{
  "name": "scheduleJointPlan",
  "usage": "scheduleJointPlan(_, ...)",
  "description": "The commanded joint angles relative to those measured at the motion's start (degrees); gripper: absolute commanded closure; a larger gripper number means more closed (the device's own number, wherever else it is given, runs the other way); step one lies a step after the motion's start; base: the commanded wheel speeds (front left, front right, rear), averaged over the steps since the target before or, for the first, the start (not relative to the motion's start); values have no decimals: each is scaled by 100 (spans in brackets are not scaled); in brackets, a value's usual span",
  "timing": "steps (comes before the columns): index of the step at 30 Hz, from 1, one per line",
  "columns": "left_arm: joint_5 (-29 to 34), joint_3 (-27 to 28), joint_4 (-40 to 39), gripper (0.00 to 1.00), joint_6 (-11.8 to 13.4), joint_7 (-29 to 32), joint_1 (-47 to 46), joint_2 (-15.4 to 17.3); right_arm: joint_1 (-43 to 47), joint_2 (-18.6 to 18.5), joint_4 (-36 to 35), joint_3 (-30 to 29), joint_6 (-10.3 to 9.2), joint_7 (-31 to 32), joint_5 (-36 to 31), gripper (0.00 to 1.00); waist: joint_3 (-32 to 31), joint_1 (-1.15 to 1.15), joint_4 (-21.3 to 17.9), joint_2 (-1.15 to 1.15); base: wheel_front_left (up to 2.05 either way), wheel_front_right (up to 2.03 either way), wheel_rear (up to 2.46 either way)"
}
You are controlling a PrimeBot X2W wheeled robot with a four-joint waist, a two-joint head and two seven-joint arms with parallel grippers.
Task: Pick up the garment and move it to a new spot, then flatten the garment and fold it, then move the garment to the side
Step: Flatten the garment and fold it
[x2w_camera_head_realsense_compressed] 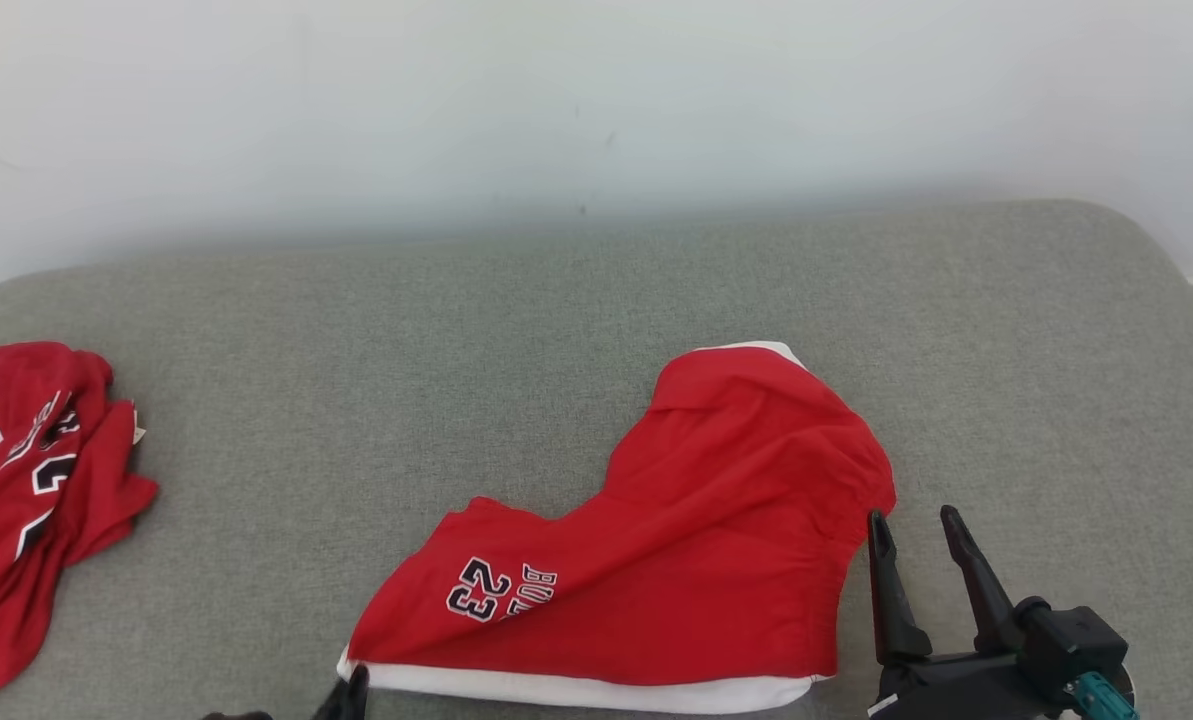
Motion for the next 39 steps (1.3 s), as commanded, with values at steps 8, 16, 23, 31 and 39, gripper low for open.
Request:
scheduleJointPlan(8,975,1163,-493,0,-212,-19,235,-411,140,15,2,-45,1,-2,-43,0,-202,1,62,1,0,0,0)
scheduleJointPlan(16,2101,2248,-1269,0,-439,-19,552,-908,256,-24,17,-32,1,-1,-73,0,-220,1,58,1,0,0,0)
scheduleJointPlan(23,2754,2987,-1639,0,-618,-19,745,-1323,609,-183,106,85,1,-1,-91,0,-238,1,112,1,0,0,0)
scheduleJointPlan(31,3064,3489,-1809,0,-754,-19,1036,-1588,1056,-201,108,121,1,-2,-98,0,-327,1,157,1,0,0,0)
scheduleJointPlan(39,3301,3447,-1620,0,-818,-19,1185,-1612,1078,-487,217,618,1,-2,-128,0,-342,1,141,1,0,0,0)
